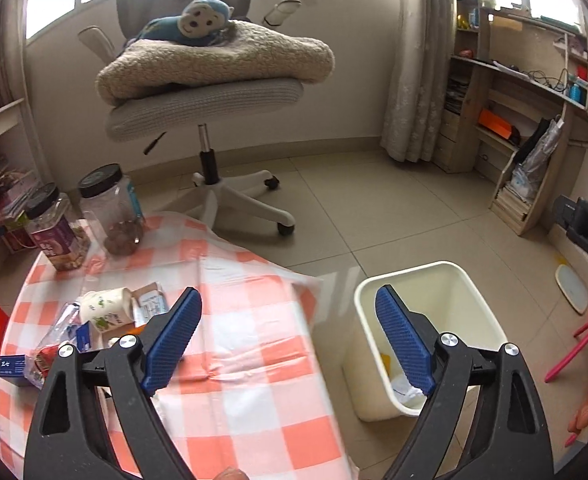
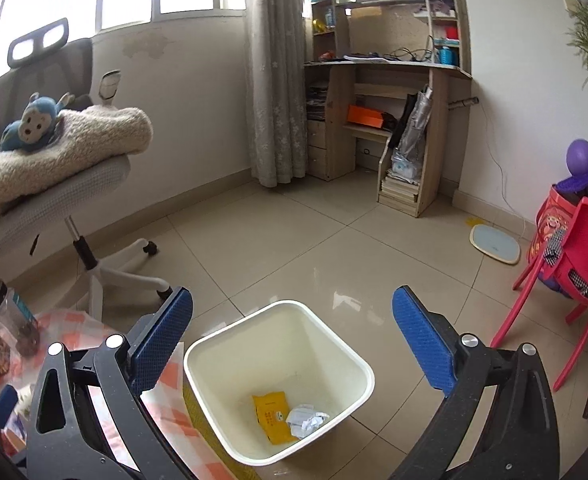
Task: Collect trash
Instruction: 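Open both tools to drop the paper and packet into the wastebasket, then grasp the blue box with the left tool while the right tool grasps the noodle cup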
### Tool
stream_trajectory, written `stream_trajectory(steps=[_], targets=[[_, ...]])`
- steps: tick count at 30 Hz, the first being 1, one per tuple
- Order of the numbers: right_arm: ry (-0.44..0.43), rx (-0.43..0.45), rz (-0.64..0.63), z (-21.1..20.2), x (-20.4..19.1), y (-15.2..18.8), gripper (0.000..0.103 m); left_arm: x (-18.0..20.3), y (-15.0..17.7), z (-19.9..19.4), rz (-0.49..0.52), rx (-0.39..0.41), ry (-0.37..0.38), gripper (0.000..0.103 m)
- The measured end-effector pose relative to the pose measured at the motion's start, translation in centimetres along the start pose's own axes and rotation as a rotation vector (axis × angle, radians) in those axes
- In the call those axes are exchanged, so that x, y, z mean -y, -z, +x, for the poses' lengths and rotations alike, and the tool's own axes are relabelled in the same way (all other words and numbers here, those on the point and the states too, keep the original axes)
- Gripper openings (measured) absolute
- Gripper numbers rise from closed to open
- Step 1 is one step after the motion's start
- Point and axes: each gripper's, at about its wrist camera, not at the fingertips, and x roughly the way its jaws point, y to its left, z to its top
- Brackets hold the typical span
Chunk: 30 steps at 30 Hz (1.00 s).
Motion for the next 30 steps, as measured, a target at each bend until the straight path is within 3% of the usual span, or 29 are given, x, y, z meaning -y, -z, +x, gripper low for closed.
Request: stream_trajectory(steps=[5,15,26,30], targets=[[-0.057,0.026,-0.116,-1.4,-3.8,1.3,0.096,-4.2,0.9,-0.8,-0.058,0.02,-0.103,0.089],[-0.154,0.064,-0.297,-4.1,-10.1,4.1,0.096,-12.0,3.1,-1.6,-0.153,-0.01,-0.211,0.09],[-0.314,-0.017,-0.326,-5.1,-15.8,6.2,0.096,-19.4,5.0,-1.9,-0.227,-0.108,-0.283,0.09],[-0.366,-0.029,-0.342,-6.0,-18.4,7.2,0.096,-23.3,6.1,-1.7,-0.306,-0.167,-0.329,0.09]])
